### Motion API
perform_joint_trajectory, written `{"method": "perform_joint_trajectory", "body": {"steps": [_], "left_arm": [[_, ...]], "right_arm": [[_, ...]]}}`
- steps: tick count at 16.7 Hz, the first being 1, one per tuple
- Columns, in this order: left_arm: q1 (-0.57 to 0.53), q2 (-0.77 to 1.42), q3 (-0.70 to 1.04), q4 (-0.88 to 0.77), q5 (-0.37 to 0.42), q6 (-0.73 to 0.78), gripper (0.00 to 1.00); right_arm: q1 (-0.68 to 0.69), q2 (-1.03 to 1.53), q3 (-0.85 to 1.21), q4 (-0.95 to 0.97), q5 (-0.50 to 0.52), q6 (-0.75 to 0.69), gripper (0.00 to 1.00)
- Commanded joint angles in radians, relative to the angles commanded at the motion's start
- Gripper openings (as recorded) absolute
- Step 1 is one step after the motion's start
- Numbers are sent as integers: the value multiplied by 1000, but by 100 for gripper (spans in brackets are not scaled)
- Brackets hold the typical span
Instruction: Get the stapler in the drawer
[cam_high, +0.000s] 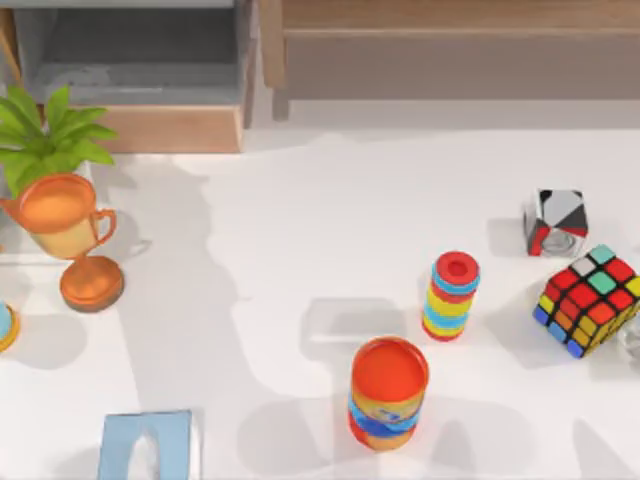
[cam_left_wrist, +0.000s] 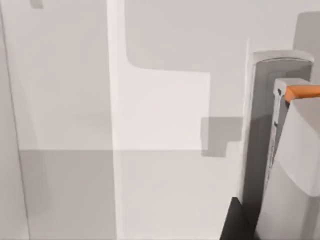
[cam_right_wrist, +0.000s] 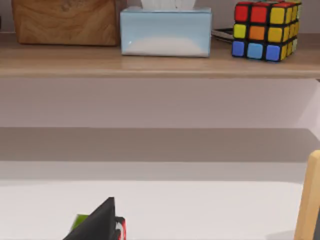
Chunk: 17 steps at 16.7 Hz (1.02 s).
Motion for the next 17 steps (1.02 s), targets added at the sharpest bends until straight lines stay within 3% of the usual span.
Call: {"method": "perform_joint_trajectory", "body": {"steps": [17], "left_arm": [[0,54,-72,35,-19,10,0]], "right_arm": [[0,0,0,0,0,0,100]]}}
